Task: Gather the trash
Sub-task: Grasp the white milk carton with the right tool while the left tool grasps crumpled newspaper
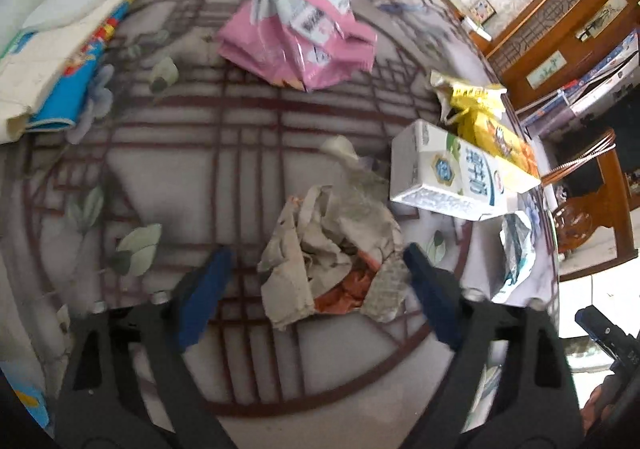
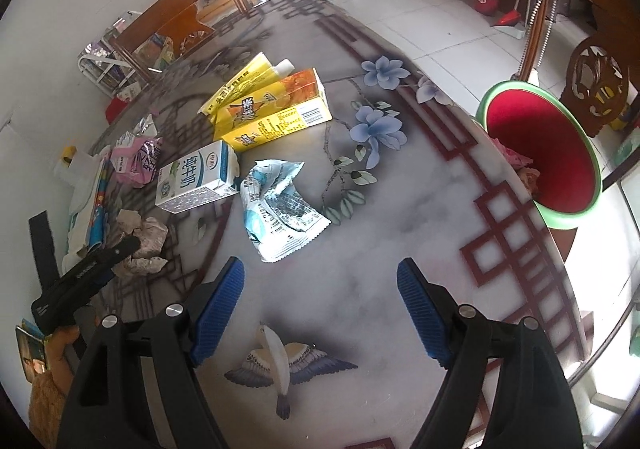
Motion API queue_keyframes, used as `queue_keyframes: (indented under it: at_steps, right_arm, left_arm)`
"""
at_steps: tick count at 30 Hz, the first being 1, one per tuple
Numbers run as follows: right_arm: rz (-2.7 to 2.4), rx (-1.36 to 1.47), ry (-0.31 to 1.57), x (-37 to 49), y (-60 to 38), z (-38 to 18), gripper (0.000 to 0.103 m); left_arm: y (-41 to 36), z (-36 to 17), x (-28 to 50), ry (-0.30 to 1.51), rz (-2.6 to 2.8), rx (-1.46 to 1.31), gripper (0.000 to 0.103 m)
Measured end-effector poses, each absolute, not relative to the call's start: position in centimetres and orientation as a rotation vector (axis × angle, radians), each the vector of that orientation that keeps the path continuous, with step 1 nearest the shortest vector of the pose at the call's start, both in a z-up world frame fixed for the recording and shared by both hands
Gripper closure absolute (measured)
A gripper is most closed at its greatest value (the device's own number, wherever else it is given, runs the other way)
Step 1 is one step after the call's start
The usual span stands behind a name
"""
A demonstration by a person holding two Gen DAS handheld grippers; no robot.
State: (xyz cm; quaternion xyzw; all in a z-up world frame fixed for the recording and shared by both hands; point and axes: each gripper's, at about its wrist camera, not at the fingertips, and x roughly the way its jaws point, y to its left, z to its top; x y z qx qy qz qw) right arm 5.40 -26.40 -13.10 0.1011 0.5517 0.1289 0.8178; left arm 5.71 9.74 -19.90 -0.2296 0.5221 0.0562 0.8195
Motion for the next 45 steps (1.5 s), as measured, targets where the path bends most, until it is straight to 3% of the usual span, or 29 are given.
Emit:
queue_keyframes:
  at_steps: [2,6,11,13,22,29,39,41,43,45]
  right_arm:
    - [0.265,0.221,1.174,5.3,-26.6,-13.1,0.027]
    - [0.259,0.214,1.176,5.8,-26.6,-13.1,0.027]
    - [0.309,0.085,1.172,7.4,-24.6,-12.7,0.026]
    - [0.35,0.02,1.163,8.4,-23.5,-12.3,0.019]
    - [0.55,-0.289,1.188,13.4,-14.8,-12.8,0.012]
    - [0.748,-0.622,1.185,15.1,-7.2,-15.0,0.011]
    - [0.987,-0.881,1.236,16.6,-1.7,-19.0,0.011]
    - [0.994,-0.907,1.242,16.8,-1.4,-19.3,0.015]
    - [0.997,-0.911,1.267,16.9,-1.4,-19.5,0.034]
    - [0.976,-0.935,1.258,16.6,-1.5,-19.6,0.037]
  left_arm:
    - [9.8,-19.8,5.6,1.095,0.076,-0.529,0.047]
    - [9.2,-19.3,5.5,1.095,0.055,-0.493,0.052]
    - [9.3,-18.7,3.8,1.083,0.04,-0.511,0.053]
    - [9.4,-18.5,3.3,1.08,0.05,-0.505,0.052]
    - [10.5,-18.5,2.3,1.077,0.079,-0.536,0.052]
    - [10.8,-19.4,3.1,1.107,0.082,-0.57,0.051]
    - [11.3,-20.0,3.1,1.119,0.089,-0.615,0.046]
    - [11.3,-20.0,3.1,1.119,0.089,-0.611,0.046]
    - [11.3,-19.9,3.1,1.118,0.09,-0.611,0.046]
    - [11.3,-19.9,3.1,1.118,0.089,-0.61,0.046]
